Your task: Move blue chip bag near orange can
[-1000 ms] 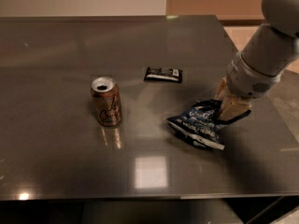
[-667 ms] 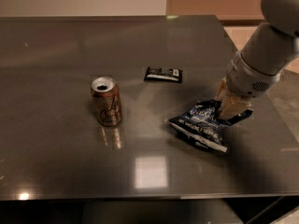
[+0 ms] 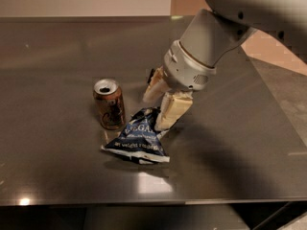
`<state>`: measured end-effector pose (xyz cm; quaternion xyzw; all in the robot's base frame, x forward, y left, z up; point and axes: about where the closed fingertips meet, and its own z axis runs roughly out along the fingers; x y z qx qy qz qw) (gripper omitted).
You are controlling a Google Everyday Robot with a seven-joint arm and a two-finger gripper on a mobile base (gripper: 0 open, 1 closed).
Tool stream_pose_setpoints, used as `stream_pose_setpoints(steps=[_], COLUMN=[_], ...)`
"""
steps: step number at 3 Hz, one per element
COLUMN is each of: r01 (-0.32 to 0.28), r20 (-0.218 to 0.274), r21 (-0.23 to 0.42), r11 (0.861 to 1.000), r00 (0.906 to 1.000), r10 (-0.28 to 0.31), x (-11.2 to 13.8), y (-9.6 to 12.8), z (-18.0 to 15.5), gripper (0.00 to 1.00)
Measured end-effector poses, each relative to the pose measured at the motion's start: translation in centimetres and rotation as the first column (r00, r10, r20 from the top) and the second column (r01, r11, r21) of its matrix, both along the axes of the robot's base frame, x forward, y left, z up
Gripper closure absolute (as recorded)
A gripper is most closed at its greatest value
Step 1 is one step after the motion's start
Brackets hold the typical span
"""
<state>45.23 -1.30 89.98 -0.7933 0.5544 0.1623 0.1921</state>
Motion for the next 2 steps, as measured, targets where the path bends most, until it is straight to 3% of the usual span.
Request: stream_pose_setpoints(steps=[1, 2], r01=[0.021, 0.021], r20=[0.001, 0.001], r21=[-0.009, -0.009], r11=[1.0, 1.0], r00=[0.9998, 0.9998], r10=[-0.021, -0.021], x=[0.12, 0.12], y=[-1.18, -1.18], z=[0.51, 0.51], gripper=[0.0, 0.0])
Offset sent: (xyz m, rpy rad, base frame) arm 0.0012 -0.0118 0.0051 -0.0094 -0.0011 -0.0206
